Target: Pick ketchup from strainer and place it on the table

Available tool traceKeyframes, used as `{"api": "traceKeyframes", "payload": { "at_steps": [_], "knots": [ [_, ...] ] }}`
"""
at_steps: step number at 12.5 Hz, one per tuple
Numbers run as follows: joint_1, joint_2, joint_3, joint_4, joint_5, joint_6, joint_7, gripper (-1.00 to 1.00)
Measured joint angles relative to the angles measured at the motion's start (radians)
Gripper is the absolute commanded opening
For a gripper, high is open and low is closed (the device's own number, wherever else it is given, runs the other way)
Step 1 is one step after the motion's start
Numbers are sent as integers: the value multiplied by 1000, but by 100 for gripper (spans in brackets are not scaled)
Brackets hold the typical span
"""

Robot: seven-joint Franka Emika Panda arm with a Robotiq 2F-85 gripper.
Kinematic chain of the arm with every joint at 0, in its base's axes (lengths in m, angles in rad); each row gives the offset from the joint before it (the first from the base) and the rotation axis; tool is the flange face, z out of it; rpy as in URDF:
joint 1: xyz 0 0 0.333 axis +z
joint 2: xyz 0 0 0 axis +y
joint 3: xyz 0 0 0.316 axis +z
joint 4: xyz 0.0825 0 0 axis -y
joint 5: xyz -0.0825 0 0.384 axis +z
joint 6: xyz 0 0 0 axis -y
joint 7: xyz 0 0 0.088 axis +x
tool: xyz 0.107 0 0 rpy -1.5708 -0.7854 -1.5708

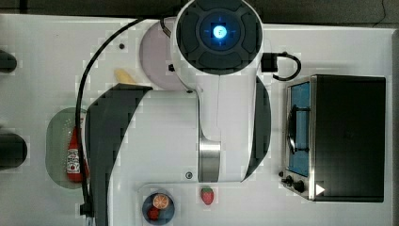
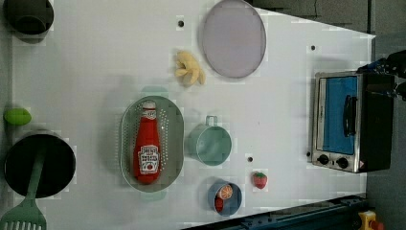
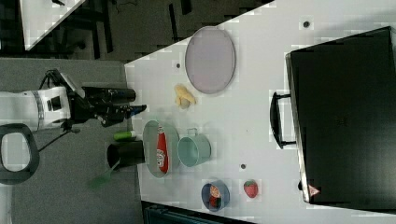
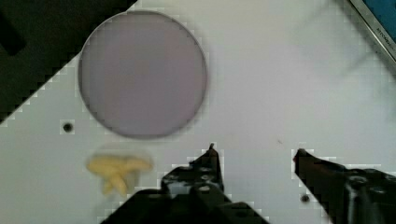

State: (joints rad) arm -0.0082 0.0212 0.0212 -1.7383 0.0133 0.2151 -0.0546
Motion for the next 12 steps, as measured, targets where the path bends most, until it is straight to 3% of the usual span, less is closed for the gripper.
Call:
{"api": "traceKeyframes", "payload": {
  "at_steps": [3, 7, 12],
  "knots": [
    [-72, -40, 64, -12, 6, -123, 0, 100],
    [-109, -60, 141, -6, -4, -118, 0, 100],
    [-99, 2, 426, 5, 0, -92, 0, 100]
  ]
}}
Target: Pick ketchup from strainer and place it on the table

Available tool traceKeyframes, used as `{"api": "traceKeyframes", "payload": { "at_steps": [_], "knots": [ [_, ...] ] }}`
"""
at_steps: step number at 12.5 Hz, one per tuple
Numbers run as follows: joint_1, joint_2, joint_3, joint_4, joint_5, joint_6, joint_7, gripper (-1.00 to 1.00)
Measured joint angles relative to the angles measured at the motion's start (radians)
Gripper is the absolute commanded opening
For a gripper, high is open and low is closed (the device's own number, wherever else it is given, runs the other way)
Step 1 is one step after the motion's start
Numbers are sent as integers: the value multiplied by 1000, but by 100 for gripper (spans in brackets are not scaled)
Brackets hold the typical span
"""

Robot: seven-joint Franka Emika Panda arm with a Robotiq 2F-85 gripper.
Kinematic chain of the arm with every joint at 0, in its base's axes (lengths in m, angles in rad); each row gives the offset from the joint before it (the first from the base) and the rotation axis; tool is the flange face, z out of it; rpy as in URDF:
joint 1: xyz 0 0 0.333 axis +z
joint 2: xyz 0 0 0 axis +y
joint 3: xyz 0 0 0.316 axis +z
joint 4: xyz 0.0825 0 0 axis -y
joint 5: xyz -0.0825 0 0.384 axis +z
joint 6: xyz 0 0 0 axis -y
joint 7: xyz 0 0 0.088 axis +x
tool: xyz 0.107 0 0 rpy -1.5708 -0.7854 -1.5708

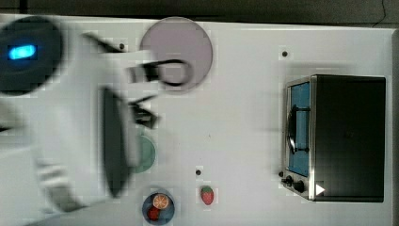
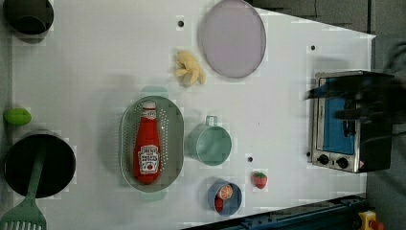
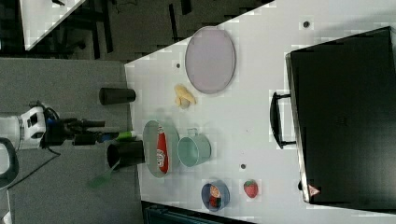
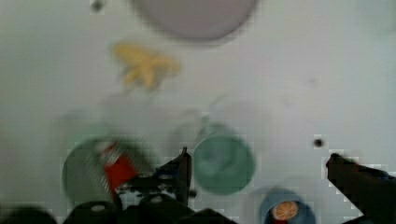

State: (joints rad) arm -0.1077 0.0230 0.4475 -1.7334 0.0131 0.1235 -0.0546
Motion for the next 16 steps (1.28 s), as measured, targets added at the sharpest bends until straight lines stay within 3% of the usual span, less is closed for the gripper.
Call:
{"api": "traceKeyframes", "payload": {
  "at_steps": [6, 11, 12, 16],
  "knots": [
    [106, 128, 293, -57, -7, 86, 3, 100],
    [165, 214, 344, -232, -48, 419, 100, 100],
    [168, 235, 341, -286, -101, 477, 107, 100],
    [154, 340, 310, -466, -164, 734, 128, 100]
  ]
}}
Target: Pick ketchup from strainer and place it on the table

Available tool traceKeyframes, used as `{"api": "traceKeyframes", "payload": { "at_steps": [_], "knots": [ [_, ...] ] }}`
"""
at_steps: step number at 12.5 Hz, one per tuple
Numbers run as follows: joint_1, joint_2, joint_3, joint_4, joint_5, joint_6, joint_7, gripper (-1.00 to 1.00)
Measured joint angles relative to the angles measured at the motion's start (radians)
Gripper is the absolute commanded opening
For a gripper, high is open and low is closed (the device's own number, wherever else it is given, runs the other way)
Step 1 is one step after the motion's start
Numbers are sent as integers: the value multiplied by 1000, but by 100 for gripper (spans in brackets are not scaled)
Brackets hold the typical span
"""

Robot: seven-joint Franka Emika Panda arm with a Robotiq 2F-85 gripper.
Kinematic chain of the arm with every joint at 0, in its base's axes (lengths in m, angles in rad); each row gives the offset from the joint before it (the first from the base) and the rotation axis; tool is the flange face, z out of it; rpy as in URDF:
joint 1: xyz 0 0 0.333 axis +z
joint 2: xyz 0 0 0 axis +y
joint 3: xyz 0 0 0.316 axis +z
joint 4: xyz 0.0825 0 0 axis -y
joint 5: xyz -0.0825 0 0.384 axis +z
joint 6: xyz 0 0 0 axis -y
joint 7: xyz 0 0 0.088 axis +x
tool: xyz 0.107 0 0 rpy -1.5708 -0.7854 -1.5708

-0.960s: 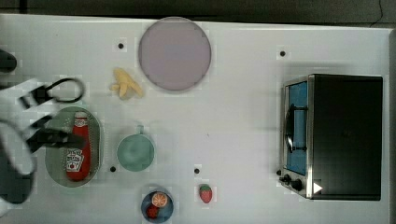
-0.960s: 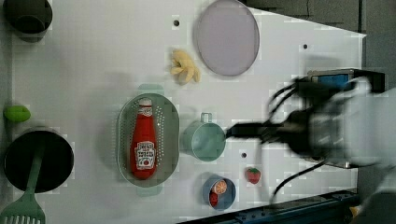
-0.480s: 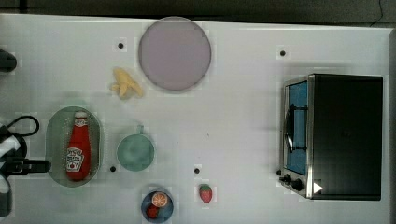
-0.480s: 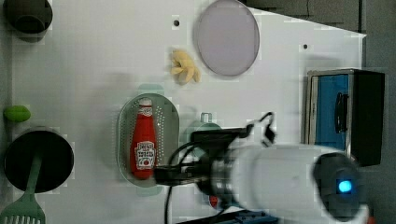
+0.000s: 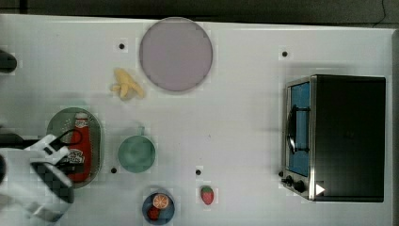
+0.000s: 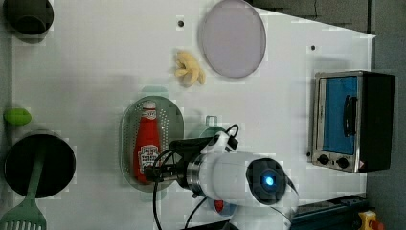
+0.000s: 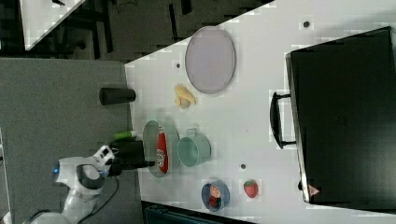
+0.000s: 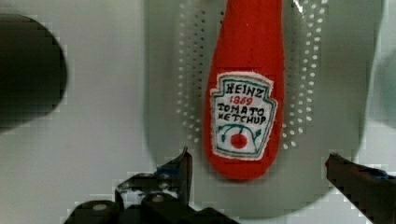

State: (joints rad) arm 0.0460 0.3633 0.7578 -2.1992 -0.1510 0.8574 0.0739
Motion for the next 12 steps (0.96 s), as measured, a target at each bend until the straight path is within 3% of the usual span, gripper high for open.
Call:
{"api": "traceKeyframes", "payload": {
  "at_steps": [8, 11, 12],
  "knots": [
    [-16, 190, -67, -18, -61, 187, 80, 100],
    [-1, 235, -92, -14, -74, 252, 93, 100],
    [8, 252, -104, -6, -93, 253, 93, 92]
  ]
}}
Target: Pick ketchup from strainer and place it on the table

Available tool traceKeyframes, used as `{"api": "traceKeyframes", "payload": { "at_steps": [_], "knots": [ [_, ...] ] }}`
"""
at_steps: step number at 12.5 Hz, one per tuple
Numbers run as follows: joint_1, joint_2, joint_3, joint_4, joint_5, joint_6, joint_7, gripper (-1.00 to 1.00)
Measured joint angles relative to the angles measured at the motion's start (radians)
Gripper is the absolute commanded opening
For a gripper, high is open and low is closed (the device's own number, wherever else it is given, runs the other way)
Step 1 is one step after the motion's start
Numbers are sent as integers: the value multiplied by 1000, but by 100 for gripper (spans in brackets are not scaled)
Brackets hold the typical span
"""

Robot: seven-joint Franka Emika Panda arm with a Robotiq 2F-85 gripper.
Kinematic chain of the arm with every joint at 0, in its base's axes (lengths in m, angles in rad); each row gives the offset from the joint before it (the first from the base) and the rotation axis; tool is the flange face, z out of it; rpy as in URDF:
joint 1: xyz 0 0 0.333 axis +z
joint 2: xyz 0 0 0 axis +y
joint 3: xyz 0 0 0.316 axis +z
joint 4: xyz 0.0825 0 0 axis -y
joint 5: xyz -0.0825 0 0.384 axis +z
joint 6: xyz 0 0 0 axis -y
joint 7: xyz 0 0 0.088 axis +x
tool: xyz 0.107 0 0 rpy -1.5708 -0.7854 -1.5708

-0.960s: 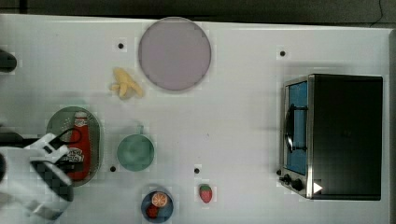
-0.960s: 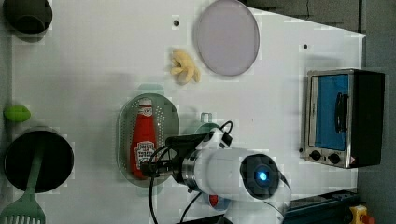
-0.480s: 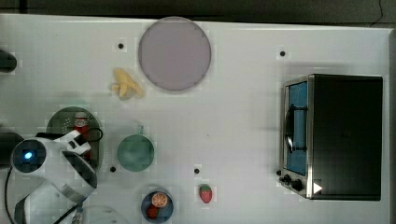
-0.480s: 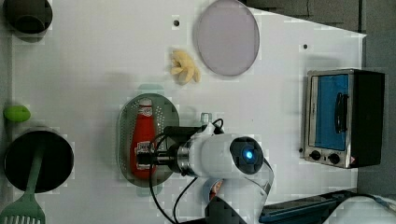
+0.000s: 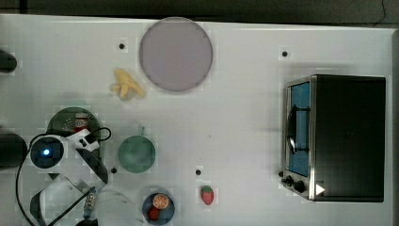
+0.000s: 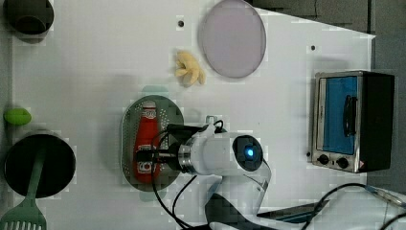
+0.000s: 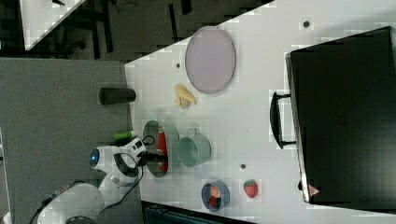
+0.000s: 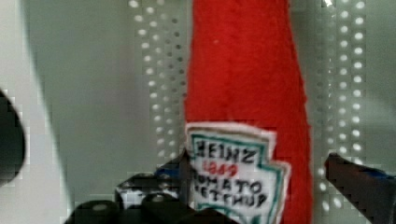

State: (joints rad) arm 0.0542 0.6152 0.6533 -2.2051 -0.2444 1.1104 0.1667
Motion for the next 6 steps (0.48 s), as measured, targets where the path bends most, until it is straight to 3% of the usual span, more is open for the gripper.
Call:
{"api": "traceKeyframes", "payload": {
  "at_steps": [3, 6],
  "knots": [
    [18, 6, -18, 6, 0, 1, 0, 22],
    [26, -9, -19, 2, 4, -10, 0, 21]
  ]
}}
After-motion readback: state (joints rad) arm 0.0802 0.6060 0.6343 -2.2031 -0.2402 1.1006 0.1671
